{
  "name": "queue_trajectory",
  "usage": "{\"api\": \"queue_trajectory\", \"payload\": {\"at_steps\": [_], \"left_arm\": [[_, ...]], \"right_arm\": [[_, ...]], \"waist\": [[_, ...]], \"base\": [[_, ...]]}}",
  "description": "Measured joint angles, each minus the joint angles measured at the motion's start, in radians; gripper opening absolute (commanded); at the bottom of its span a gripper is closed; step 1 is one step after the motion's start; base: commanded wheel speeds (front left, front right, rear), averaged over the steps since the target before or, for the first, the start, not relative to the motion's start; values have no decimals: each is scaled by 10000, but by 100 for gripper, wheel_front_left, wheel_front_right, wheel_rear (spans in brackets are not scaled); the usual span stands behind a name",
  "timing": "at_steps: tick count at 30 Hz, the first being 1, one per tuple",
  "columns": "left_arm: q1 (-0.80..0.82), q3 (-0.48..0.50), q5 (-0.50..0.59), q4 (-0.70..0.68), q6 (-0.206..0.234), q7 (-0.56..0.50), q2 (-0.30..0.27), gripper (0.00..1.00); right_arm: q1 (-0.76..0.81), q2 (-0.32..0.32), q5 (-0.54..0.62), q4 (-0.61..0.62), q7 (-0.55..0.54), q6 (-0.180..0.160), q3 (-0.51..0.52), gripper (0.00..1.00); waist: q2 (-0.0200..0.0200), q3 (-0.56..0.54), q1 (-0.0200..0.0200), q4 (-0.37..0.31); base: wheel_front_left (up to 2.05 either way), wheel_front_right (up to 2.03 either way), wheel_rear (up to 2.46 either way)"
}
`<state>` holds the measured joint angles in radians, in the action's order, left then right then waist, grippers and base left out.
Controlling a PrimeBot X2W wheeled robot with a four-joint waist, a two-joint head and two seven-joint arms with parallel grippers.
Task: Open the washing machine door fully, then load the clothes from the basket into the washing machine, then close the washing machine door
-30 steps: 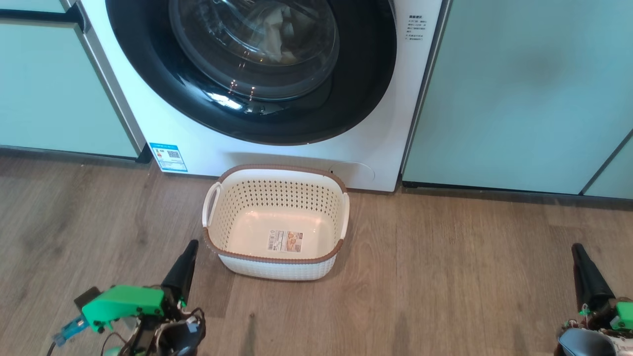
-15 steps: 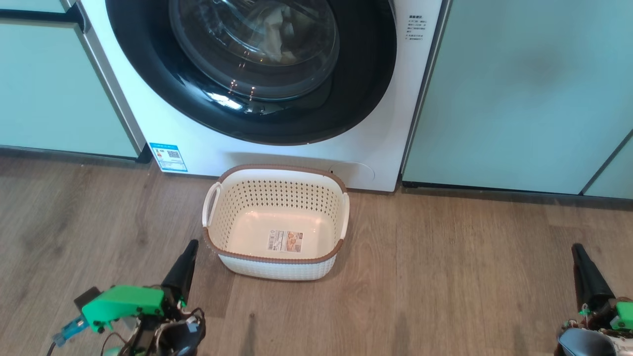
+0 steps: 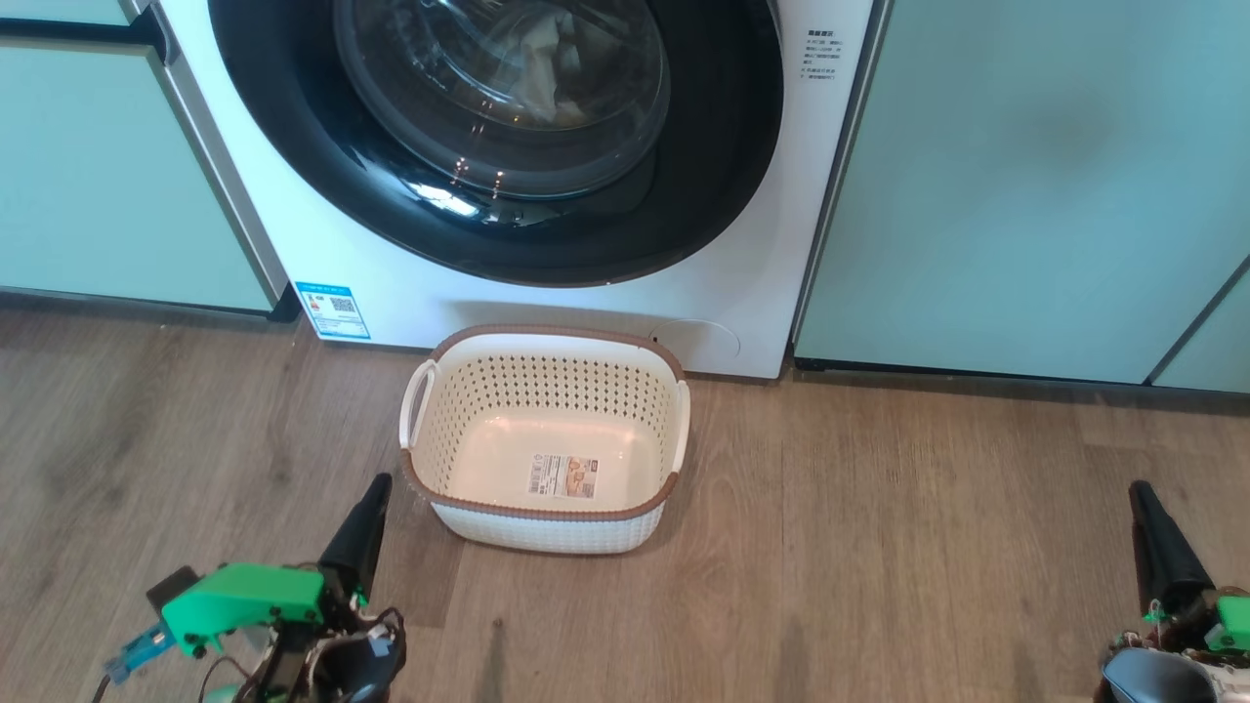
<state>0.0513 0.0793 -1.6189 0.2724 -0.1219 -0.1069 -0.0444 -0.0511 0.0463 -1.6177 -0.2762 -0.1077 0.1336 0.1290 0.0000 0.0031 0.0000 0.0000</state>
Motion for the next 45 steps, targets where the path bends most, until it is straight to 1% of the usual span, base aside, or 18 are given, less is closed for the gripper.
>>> {"api": "queue_trajectory", "payload": {"at_steps": [45], "left_arm": [[0, 2, 17, 0, 0, 0, 0, 0]], "right_arm": [[0, -2, 0, 0, -2, 0, 2, 0]], "waist": [[0, 0, 0, 0]], "base": [[0, 0, 0]]}}
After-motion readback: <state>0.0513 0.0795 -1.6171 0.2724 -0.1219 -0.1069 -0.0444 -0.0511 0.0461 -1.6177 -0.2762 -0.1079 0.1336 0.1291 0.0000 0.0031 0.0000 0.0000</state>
